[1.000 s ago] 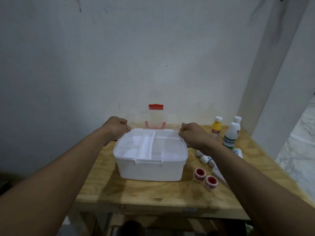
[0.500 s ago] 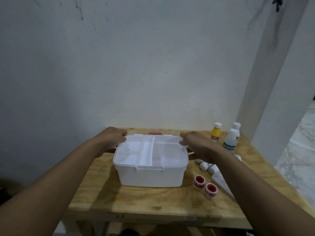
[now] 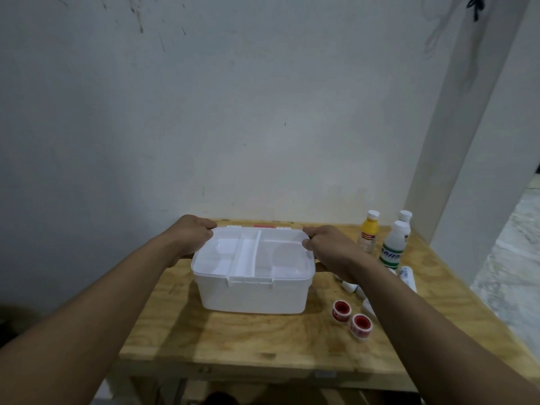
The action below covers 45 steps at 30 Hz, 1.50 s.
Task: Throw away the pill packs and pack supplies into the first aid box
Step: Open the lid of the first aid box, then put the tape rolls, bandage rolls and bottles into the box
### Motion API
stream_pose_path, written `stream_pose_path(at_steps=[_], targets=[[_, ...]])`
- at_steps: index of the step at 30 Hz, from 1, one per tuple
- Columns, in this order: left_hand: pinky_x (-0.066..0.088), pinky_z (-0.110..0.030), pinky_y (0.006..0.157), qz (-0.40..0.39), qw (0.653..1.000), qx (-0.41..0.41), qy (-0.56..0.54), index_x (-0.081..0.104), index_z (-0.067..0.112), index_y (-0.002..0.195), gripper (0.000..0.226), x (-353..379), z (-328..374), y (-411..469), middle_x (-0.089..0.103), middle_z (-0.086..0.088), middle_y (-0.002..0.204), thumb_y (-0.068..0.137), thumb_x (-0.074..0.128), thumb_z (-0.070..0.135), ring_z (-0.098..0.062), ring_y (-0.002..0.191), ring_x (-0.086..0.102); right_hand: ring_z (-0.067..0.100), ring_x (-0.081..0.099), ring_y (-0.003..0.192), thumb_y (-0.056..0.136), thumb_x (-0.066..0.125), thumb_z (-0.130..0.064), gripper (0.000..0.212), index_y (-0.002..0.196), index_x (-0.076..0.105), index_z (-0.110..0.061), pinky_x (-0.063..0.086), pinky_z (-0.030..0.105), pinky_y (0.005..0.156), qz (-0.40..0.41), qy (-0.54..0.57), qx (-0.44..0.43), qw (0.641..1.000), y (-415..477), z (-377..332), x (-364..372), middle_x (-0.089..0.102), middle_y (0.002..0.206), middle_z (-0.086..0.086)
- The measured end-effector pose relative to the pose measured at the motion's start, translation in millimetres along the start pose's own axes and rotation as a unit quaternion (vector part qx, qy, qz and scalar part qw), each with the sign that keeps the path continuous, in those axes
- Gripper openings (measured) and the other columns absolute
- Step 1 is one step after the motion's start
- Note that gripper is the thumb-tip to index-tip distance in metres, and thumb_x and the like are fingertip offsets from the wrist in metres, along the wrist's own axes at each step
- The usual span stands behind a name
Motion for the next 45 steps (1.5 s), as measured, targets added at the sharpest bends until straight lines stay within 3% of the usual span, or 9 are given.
stream_pose_path(at_steps=[7,12,17,22,26,29,37,40,45], targets=[[0.047,-0.028,0.084,0.010,1.000,0.009,0.007,0.063,0.010,0.132,0.037,-3.2,2.1,-1.6,0.061,-0.009,0.131,0.099,0.047,0.005,-0.025,0.109,0.060,0.021,0.068,0.098,0.098,0.050,-0.009,0.023,0.113,0.067,-0.005,0.061,0.041,0.086,0.000,-0.020,-0.001,1.000,1.2,-2.3,2.6,0.069,0.112,0.008],[0.044,-0.028,0.091,0.013,0.999,0.014,0.029,0.062,0.009,0.132,0.038,-3.0,3.0,-2.6,0.058,-0.010,0.138,0.098,0.046,0.003,-0.028,0.122,0.055,0.019,0.069,0.094,0.098,0.051,-0.009,0.022,0.112,0.068,-0.005,0.061,0.041,0.085,0.007,-0.029,-0.001,1.000,-0.5,-5.2,2.1,0.069,0.110,0.008],[0.046,-0.030,0.085,0.013,0.999,0.015,0.046,0.062,0.006,0.133,0.038,-1.2,6.1,-4.4,0.060,-0.011,0.131,0.099,0.045,0.002,-0.026,0.105,0.056,0.015,0.068,0.087,0.099,0.050,-0.007,0.021,0.112,0.065,-0.003,0.061,0.038,0.083,0.011,-0.036,0.001,0.999,-3.8,-8.0,2.3,0.067,0.101,0.004],[0.043,-0.028,0.087,0.024,0.998,0.021,0.062,0.062,0.003,0.132,0.040,0.9,8.6,-4.6,0.061,-0.014,0.132,0.098,0.044,-0.001,-0.028,0.111,0.057,0.013,0.063,0.081,0.099,0.048,-0.004,0.031,0.128,0.060,-0.001,0.058,0.038,0.087,0.022,-0.055,0.002,0.998,-3.4,-9.0,0.2,0.062,0.103,0.005],[0.041,-0.033,0.103,0.030,0.996,0.023,0.080,0.058,0.006,0.137,0.040,1.8,10.3,-10.3,0.056,-0.013,0.140,0.099,0.047,0.007,-0.032,0.126,0.052,0.032,0.064,0.107,0.101,0.047,-0.012,0.039,0.138,0.052,0.003,0.054,0.051,0.096,0.029,-0.078,-0.004,0.997,-5.0,-9.8,-2.4,0.062,0.121,0.013],[0.032,-0.034,0.113,0.053,0.991,0.055,0.114,0.055,0.009,0.141,0.042,3.6,23.1,-20.8,0.051,-0.010,0.148,0.101,0.048,0.019,-0.030,0.136,0.044,0.038,0.061,0.115,0.102,0.047,-0.018,0.049,0.148,0.042,-0.003,0.052,0.055,0.097,0.033,-0.084,-0.004,0.996,-9.5,-11.3,-8.7,0.064,0.116,0.013],[0.023,-0.045,0.119,0.143,0.919,0.275,0.243,0.049,0.014,0.145,0.048,63.1,84.6,-126.8,0.049,-0.004,0.150,0.105,0.034,0.035,-0.026,0.144,0.033,0.022,0.056,0.122,0.095,0.047,-0.008,0.048,0.142,0.054,-0.009,0.045,0.031,0.097,0.068,-0.222,-0.052,0.971,-44.1,-28.3,-47.5,0.058,0.140,0.012],[0.015,-0.055,0.120,0.153,0.888,0.306,0.307,0.046,0.017,0.147,0.051,92.4,80.3,-156.4,0.046,-0.004,0.152,0.105,0.028,0.039,-0.027,0.149,0.025,0.024,0.057,0.125,0.093,0.051,-0.011,0.045,0.137,0.059,-0.015,0.046,0.032,0.100,0.092,-0.287,-0.059,0.952,-63.2,-28.1,-64.3,0.059,0.141,0.007],[0.013,-0.069,0.113,0.159,0.845,0.288,0.421,0.044,0.020,0.148,0.059,110.1,52.5,-166.6,0.046,-0.012,0.152,0.099,0.027,0.049,-0.039,0.146,0.028,0.022,0.060,0.115,0.091,0.061,-0.016,0.041,0.132,0.062,-0.016,0.044,0.027,0.084,0.099,-0.369,-0.020,0.924,-89.2,0.2,-80.7,0.066,0.129,0.006]])
Point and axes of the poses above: each hand's wrist, its own y-axis towards the middle knuckle, its own x-axis out of the palm, z = x × y, the point moved 10 cm from there along y, towards the middle knuckle
